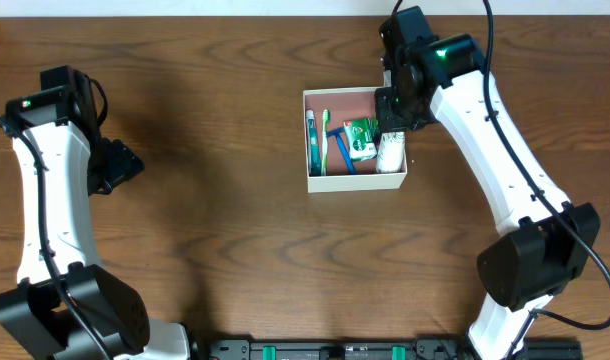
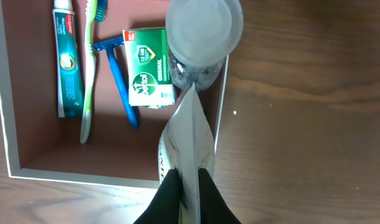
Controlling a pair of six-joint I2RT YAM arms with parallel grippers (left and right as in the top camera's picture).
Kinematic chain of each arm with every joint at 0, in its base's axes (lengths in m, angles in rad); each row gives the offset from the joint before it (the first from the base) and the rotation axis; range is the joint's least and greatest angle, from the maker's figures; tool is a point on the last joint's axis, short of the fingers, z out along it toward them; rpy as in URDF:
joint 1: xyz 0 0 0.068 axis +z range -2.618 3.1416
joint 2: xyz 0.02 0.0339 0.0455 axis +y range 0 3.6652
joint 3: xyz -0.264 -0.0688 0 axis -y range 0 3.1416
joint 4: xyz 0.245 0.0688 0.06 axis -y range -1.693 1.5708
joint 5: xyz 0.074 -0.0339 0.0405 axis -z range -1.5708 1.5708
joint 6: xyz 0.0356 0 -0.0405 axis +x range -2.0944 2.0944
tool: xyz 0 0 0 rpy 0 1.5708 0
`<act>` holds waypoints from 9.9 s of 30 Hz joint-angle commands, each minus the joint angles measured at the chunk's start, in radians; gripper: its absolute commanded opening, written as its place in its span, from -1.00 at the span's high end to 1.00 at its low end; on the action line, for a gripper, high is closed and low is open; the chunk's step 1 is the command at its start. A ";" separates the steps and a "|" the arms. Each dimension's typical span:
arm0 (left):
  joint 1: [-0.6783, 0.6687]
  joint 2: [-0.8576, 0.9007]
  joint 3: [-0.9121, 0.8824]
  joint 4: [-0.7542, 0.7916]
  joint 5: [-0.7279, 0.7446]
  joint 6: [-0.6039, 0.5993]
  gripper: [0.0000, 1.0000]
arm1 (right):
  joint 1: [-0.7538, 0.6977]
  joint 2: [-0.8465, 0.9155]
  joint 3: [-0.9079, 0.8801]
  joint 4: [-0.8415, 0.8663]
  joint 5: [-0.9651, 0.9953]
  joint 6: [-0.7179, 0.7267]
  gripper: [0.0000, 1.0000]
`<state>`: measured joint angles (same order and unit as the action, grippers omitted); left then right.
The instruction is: Pack container
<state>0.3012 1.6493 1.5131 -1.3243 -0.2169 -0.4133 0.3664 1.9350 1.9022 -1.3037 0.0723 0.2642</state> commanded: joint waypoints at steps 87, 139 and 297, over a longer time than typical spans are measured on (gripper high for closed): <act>0.005 0.005 0.000 -0.003 -0.012 0.013 -0.96 | -0.422 -0.635 0.397 -0.394 0.107 0.027 -0.99; 0.005 0.005 0.000 -0.003 -0.012 0.013 -0.96 | -0.343 -1.724 -1.515 1.106 0.048 -0.285 -0.98; -0.040 -0.493 -0.128 0.274 0.047 0.199 -0.96 | -0.346 -1.929 -1.897 1.240 0.047 -0.280 -0.98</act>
<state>0.2859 1.2205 1.4525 -1.0626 -0.1642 -0.3237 0.0090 0.0120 0.0074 -0.0589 0.1230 -0.0093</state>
